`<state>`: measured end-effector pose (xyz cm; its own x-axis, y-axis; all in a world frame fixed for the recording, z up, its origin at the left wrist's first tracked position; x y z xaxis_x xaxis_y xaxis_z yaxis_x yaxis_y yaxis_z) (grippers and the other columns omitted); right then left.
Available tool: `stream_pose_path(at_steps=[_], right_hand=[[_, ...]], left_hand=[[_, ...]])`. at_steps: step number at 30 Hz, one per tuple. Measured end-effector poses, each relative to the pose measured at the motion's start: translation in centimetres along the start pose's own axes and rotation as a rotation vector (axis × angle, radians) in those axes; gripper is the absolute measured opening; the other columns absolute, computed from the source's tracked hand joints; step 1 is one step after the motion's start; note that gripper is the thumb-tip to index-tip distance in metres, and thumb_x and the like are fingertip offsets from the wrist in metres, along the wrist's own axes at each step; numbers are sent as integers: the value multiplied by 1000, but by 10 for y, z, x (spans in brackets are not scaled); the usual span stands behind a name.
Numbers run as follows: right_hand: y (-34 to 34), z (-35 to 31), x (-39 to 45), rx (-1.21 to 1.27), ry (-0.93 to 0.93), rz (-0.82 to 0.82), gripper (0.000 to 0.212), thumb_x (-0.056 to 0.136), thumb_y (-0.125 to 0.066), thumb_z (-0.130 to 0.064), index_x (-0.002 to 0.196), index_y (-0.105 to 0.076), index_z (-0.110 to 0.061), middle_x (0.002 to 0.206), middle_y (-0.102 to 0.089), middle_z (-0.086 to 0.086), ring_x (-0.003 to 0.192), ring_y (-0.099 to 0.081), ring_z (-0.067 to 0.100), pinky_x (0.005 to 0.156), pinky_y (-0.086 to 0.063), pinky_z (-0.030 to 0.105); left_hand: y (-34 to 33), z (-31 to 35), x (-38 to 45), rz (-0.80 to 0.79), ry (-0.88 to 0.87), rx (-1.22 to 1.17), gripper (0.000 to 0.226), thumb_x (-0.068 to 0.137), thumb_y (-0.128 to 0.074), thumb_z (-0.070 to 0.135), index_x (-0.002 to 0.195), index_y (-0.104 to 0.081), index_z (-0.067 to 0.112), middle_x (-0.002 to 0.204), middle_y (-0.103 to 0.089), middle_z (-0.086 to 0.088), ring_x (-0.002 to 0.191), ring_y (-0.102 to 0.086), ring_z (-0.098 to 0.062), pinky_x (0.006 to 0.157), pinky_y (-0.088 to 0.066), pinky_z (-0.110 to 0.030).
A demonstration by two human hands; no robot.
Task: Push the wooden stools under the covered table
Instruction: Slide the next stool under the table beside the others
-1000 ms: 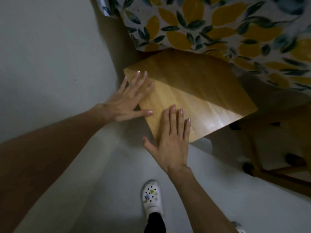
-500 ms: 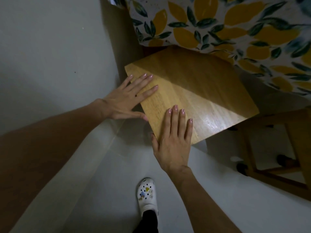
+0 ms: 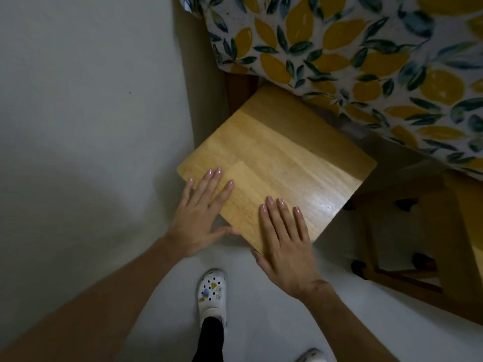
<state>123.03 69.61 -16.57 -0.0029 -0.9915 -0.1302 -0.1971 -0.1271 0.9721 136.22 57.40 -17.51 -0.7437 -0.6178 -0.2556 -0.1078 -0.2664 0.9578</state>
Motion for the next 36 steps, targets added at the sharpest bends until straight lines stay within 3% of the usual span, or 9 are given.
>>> stream_pose_path(at_steps=[3, 6, 9, 11, 17, 23, 36], right_hand=[[5, 7, -24, 30, 54, -1, 82, 90, -53, -45, 152, -16, -5, 162, -8, 15, 149, -6, 32, 116, -19, 57], [4, 8, -26, 62, -52, 26, 85, 85, -56, -46, 152, -21, -6, 161, -11, 15, 149, -8, 33, 116, -18, 59], [5, 15, -8, 52, -190, 0, 96, 84, -42, -73, 152, -21, -10, 161, -12, 17, 149, -7, 34, 118, -14, 56], [5, 18, 2, 42, -183, -17, 101, 80, -39, -79, 153, -20, -12, 161, -11, 17, 149, -6, 34, 117, -15, 57], [10, 43, 28, 3, -159, -30, 104, 78, -38, -81, 154, -13, -15, 162, -3, 16, 149, 2, 33, 118, -12, 56], [20, 78, 72, -42, -163, -74, 110, 76, -37, -85, 155, 0, -18, 162, 8, 14, 149, 11, 30, 120, -3, 53], [32, 105, 101, 1, -181, -31, 109, 74, -43, -83, 155, -5, -21, 163, 0, 12, 150, 6, 28, 120, 0, 51]], left_hand=[[-8, 23, -23, 20, 50, -9, 93, 81, -27, 79, 152, -10, 21, 161, -6, -12, 148, -4, -27, 117, -12, -50], [-1, 23, -20, 23, -20, 30, 90, 81, -28, 80, 151, -16, 25, 160, -15, -9, 146, -15, -26, 112, -22, -47], [2, 15, -6, -2, -96, 79, 91, 77, -26, 84, 151, -10, 34, 161, -6, -5, 148, -2, -32, 112, -6, -59], [4, 11, 0, -4, -100, 96, 91, 75, -25, 86, 150, -7, 38, 161, -1, -3, 147, 3, -36, 112, -3, -63], [12, 5, 33, 23, -99, 83, 90, 76, -25, 86, 150, -4, 40, 162, 0, -2, 146, 5, -37, 113, -2, -63], [26, -5, 85, 31, -103, 66, 89, 77, -20, 84, 147, 15, 41, 159, 21, 0, 143, 24, -35, 113, 8, -63], [35, -9, 132, 15, -144, 72, 88, 78, -18, 83, 144, 20, 42, 157, 26, 0, 141, 28, -35, 113, 8, -63]])
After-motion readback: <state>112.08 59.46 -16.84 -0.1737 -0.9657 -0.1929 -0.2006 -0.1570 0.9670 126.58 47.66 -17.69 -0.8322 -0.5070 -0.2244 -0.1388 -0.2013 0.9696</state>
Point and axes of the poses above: each hand's wrist, its own x-axis towards the middle knuckle, its own y-axis out of the back of the hand, z = x × y, the point moved 7 cm from there along x, towards the middle knuckle
